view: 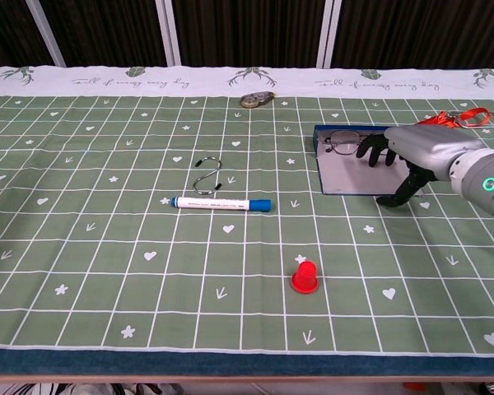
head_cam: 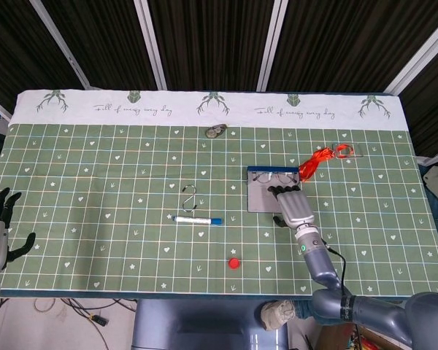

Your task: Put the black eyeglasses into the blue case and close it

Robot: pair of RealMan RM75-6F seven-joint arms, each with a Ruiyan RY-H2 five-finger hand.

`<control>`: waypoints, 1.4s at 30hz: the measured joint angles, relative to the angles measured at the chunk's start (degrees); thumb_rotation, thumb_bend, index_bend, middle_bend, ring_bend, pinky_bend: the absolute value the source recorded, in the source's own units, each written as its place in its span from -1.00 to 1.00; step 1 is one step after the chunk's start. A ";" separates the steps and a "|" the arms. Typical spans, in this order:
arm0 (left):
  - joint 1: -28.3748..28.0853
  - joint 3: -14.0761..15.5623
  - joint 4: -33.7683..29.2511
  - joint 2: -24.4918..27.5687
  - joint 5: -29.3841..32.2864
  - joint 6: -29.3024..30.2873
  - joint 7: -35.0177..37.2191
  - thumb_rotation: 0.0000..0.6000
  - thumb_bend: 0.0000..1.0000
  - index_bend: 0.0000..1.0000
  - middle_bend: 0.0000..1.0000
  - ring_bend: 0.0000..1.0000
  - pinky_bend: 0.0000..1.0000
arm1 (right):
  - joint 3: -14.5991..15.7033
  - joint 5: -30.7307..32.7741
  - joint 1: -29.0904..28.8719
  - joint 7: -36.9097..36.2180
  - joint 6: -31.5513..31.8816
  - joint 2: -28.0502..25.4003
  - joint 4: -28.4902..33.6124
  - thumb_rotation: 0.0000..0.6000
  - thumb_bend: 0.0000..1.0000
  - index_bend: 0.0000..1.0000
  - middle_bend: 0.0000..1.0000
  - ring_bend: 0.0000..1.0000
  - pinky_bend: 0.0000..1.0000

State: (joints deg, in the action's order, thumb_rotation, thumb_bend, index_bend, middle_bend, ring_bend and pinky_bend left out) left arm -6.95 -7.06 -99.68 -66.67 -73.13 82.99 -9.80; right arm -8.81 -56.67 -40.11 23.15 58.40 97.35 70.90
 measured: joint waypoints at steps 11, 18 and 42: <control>-0.02 -0.04 -0.12 -0.02 0.18 0.00 -0.20 1.00 -0.38 -0.83 -1.00 -1.00 -1.00 | -0.98 0.34 -0.15 -0.10 -1.39 0.84 -1.55 1.00 -0.30 -0.47 -0.42 -0.41 -0.50; -0.01 -0.02 -0.14 0.02 0.26 -0.07 -0.22 1.00 -0.38 -0.83 -1.00 -1.00 -1.00 | -1.41 0.37 -0.23 -0.13 -1.93 1.23 -2.22 1.00 -0.27 -0.43 -0.41 -0.41 -0.50; -0.09 0.06 -0.33 0.28 0.75 -0.56 -0.43 1.00 -0.38 -0.83 -1.00 -1.00 -1.00 | -3.37 -1.07 -0.22 -2.19 -2.09 1.38 -2.82 1.00 0.01 -0.33 -0.36 -0.38 -0.50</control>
State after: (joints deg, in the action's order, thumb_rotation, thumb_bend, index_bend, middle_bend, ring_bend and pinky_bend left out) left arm -7.04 -7.00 -100.01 -66.40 -72.39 82.44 -10.22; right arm -12.19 -57.75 -40.33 20.96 56.30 98.73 68.08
